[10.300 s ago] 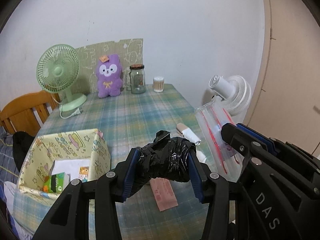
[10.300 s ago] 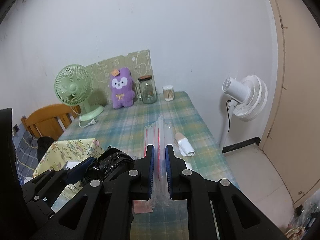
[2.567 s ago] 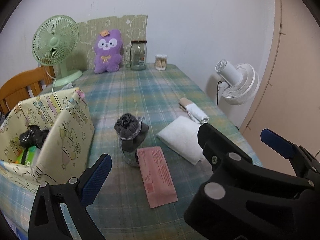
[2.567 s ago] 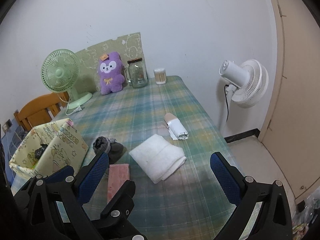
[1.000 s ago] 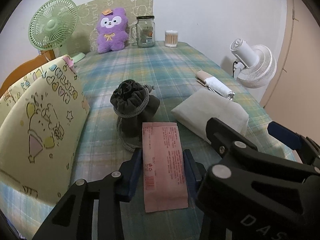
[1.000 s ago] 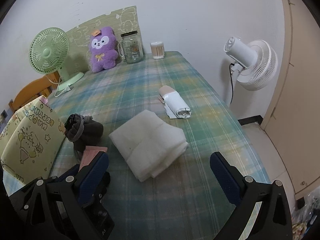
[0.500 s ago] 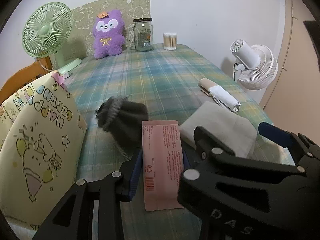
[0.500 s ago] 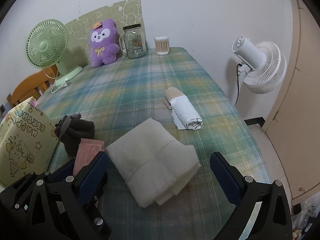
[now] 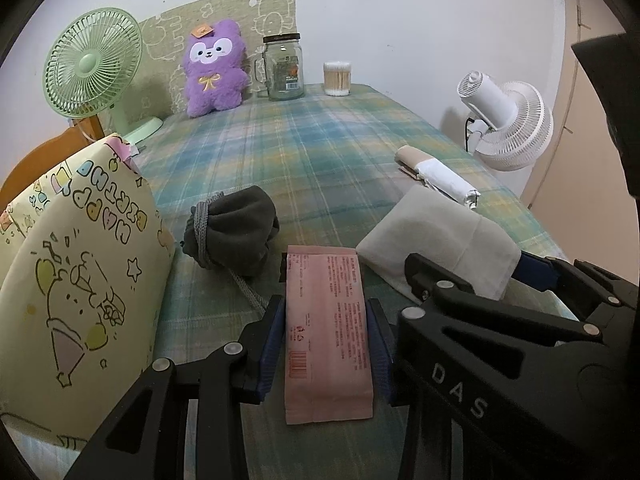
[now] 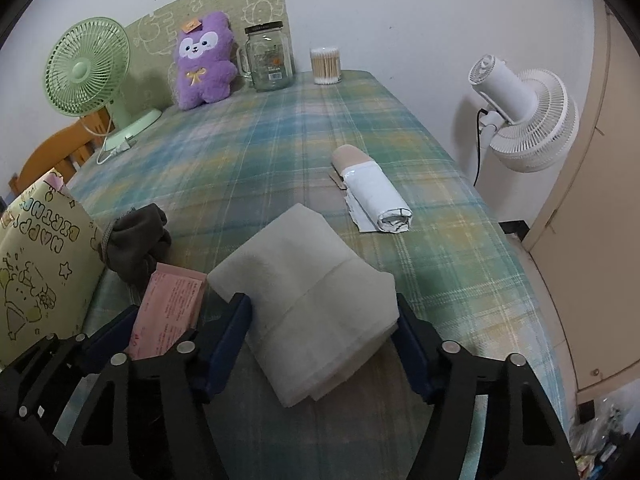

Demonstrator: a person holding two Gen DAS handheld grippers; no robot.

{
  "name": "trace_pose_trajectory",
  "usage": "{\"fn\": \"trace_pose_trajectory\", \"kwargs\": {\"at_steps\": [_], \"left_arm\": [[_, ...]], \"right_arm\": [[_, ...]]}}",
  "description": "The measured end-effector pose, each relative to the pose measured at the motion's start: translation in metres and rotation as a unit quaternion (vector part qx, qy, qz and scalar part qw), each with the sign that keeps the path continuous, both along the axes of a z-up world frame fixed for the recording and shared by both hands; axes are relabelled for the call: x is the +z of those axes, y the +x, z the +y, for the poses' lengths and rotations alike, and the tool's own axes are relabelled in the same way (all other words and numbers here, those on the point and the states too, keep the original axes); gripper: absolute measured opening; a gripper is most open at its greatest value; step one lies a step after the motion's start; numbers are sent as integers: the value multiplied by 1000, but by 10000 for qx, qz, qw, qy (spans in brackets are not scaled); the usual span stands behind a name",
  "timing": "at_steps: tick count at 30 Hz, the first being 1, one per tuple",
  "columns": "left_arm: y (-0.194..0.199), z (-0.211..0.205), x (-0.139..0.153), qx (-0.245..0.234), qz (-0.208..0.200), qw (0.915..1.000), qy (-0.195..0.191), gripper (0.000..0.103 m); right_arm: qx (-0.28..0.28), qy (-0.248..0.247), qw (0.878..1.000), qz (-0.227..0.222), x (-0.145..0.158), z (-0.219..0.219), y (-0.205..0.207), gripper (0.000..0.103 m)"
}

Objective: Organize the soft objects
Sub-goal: 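Grasp pink paper packet with left gripper while right gripper grasps white towel, then carry pink packet with left gripper while right gripper carries towel over box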

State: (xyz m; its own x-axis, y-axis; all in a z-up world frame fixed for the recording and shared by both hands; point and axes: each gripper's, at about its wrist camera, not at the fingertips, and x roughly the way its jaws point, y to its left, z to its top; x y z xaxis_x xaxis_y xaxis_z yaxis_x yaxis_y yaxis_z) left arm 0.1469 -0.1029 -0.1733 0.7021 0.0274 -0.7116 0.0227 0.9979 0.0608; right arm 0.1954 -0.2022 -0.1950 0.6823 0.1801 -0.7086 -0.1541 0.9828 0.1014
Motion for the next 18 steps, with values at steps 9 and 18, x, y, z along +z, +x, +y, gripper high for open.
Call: {"fn": "trace_pose_trajectory", "kwargs": {"at_steps": [9,18], "left_arm": [[-13,-5,4,-122,-57,9999,-42,41],[-24,-5,6,-186,-10,9998,-97,40]], "right_arm": [[-54,83,9999,-30,6,-6,-15,39],[12,330,9994,38,8,-3,-34,34]]}}
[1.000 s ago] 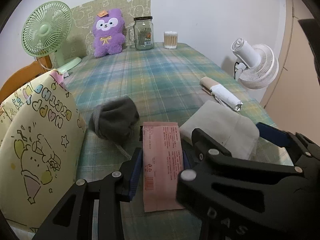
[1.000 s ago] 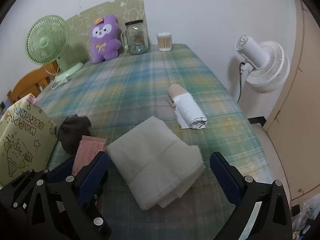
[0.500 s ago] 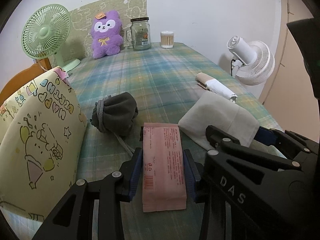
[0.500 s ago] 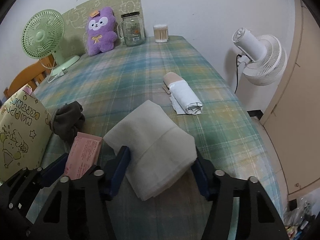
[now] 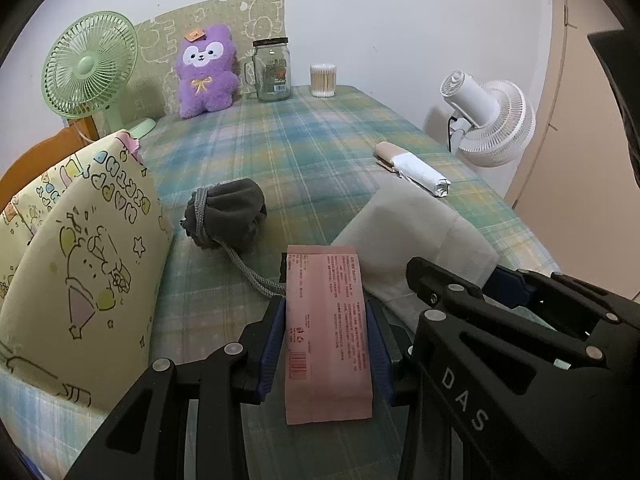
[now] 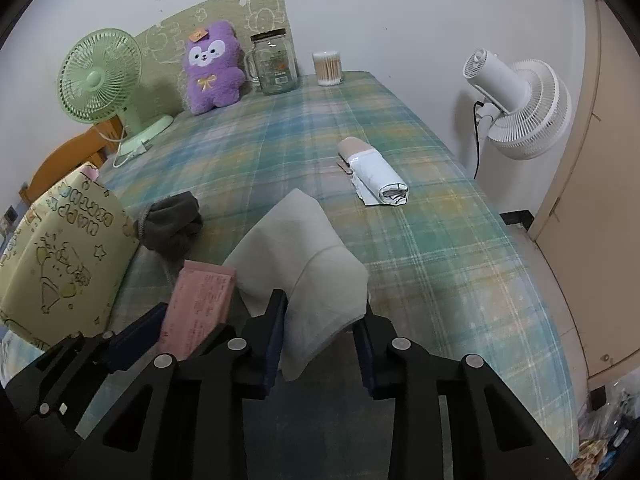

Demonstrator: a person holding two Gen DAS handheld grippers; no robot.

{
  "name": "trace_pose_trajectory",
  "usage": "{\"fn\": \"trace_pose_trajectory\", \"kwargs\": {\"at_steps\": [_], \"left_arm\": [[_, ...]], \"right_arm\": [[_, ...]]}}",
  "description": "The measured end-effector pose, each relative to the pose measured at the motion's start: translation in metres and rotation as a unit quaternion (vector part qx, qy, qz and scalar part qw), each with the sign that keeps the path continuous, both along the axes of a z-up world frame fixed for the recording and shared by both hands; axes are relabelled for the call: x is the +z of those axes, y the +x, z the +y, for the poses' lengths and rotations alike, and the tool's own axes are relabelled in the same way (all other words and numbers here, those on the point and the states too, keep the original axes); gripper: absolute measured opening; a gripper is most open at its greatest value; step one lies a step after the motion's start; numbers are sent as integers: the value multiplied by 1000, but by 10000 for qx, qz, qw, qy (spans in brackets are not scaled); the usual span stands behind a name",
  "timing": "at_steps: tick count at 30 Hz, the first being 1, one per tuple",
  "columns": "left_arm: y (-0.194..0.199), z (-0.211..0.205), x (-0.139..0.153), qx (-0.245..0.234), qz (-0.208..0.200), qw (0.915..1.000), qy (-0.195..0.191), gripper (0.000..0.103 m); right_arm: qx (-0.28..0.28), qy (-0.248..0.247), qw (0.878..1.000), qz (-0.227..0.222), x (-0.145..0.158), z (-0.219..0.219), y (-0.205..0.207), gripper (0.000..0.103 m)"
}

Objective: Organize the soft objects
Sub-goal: 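Carry pink packet with left gripper while right gripper carries towel over box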

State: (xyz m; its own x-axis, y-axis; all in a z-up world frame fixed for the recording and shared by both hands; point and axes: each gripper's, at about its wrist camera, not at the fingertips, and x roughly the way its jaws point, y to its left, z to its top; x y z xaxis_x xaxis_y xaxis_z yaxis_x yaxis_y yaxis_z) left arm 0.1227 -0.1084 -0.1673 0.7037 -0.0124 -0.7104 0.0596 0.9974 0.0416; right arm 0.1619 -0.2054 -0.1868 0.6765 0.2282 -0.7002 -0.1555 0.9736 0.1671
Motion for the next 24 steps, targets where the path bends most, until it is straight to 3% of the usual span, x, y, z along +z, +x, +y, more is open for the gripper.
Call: {"fn": "trace_pose_trajectory", "kwargs": {"at_steps": [24], "left_arm": [[-25,-1,35,-167,-296,9994,-1,40]], "right_arm": [[-249,-19,9990,-368,38,-7,-40,29]]}}
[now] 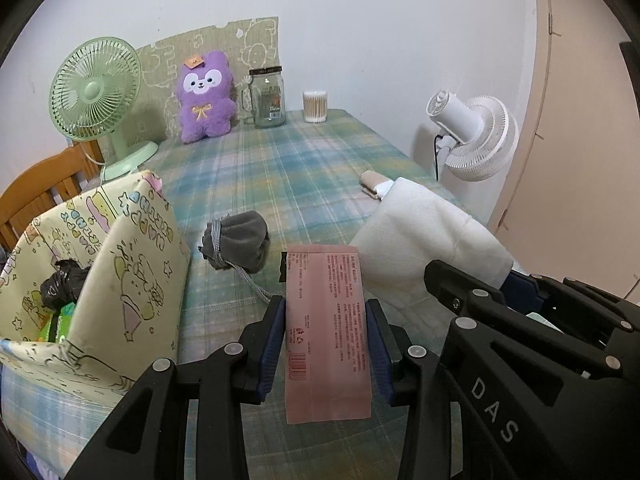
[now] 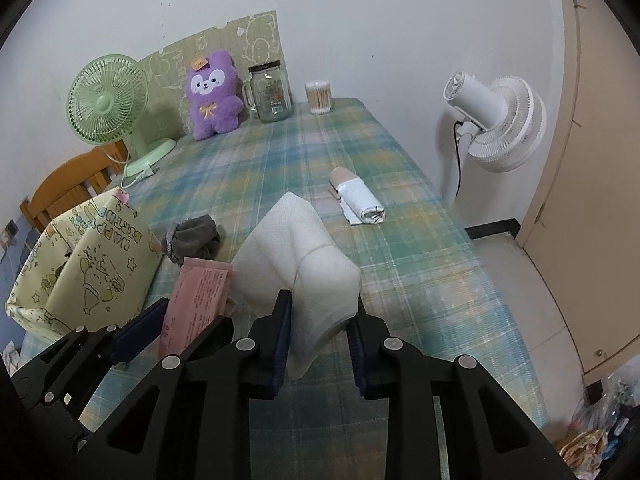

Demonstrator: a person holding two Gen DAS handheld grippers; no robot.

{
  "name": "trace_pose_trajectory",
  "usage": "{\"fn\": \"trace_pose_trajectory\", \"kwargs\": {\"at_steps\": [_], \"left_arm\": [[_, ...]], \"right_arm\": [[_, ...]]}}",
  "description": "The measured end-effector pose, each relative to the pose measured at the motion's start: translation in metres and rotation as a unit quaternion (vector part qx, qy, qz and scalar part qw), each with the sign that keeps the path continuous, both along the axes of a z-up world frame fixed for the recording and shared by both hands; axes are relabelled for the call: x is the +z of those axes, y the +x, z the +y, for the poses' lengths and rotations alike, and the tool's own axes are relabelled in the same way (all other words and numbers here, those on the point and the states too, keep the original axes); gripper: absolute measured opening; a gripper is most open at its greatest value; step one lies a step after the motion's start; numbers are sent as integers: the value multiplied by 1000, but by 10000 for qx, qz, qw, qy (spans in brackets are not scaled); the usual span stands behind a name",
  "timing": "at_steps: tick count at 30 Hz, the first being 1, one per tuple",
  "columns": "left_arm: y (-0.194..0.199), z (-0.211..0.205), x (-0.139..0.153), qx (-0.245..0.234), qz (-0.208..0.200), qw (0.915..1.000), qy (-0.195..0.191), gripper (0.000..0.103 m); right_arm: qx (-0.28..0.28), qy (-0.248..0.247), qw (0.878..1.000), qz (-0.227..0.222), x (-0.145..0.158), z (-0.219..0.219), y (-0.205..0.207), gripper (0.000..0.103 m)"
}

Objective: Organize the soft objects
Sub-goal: 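Carry pink packet with left gripper while right gripper carries towel over box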

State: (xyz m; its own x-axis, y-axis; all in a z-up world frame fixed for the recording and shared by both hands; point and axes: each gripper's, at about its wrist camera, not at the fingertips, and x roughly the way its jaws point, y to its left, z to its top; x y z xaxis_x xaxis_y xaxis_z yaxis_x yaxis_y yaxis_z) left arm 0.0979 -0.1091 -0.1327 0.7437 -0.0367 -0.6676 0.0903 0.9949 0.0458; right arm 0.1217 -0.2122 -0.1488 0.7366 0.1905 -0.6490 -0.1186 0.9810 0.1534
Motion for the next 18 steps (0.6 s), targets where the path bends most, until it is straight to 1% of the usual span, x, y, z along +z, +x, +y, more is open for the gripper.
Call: {"fn": "trace_pose_trajectory", "kwargs": {"at_steps": [18], "left_arm": [[-16,-5,47,-114,-465,9989,-14,40]], "right_arm": [[-122,24,9986,-512,50,-7,-20,29]]}}
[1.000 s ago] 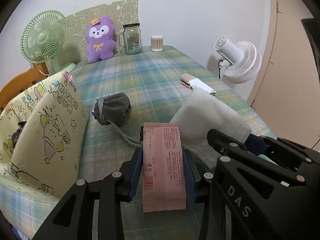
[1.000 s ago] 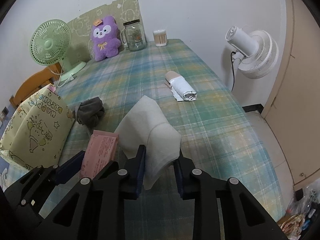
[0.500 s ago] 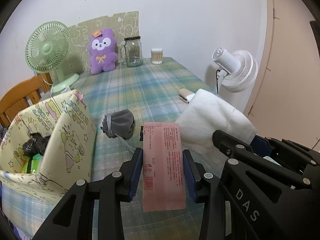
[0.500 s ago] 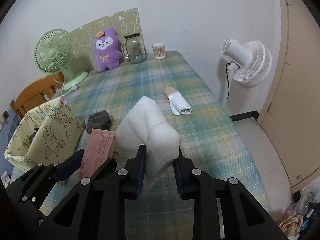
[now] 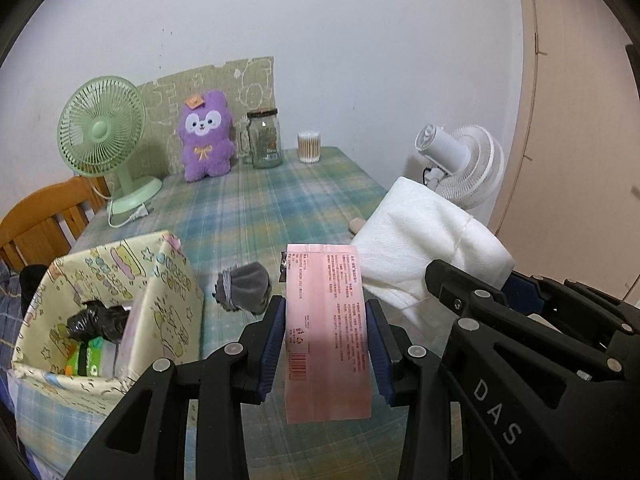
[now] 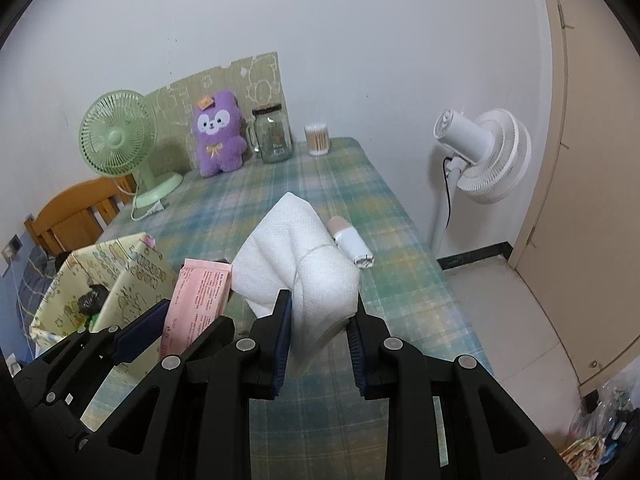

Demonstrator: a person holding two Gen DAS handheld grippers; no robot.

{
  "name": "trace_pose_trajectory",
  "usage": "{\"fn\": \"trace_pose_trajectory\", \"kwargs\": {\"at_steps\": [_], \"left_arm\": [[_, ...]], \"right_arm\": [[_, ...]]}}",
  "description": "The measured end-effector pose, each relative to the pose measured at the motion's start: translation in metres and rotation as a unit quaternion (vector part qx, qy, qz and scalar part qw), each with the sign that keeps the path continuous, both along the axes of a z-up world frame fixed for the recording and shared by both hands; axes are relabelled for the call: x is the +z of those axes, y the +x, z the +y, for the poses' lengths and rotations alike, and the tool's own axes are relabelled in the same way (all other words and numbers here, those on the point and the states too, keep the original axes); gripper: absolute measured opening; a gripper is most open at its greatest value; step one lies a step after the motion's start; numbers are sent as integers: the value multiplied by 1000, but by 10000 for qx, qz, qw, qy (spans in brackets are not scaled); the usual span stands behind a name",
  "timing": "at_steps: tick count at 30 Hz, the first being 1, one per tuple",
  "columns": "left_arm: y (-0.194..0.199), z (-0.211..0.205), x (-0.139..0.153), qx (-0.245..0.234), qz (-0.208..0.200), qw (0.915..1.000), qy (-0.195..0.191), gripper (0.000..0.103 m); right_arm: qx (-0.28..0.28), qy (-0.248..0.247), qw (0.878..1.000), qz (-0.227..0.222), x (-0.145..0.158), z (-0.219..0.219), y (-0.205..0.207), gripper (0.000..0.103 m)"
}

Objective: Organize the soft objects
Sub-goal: 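Carry pink packet with left gripper while right gripper carries towel over box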

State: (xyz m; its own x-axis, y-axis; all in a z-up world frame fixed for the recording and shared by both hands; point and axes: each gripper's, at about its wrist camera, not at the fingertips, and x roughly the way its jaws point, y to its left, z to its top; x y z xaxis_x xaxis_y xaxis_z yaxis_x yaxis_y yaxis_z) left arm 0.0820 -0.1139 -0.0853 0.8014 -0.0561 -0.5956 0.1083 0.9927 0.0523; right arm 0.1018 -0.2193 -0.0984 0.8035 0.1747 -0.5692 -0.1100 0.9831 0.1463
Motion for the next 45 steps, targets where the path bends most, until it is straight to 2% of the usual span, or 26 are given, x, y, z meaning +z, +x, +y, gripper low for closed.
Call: {"fn": "trace_pose_trajectory", "kwargs": {"at_steps": [21,45], "left_arm": [[-9,7,48,-92,-462,9988,90,40],[-1,70,63,85,-599,9981,115,40]], "right_arm": [[-69,-151,9985,-524,53,10,-17,29],[205,-118,9975,-669,71,73,-7,29]]}}
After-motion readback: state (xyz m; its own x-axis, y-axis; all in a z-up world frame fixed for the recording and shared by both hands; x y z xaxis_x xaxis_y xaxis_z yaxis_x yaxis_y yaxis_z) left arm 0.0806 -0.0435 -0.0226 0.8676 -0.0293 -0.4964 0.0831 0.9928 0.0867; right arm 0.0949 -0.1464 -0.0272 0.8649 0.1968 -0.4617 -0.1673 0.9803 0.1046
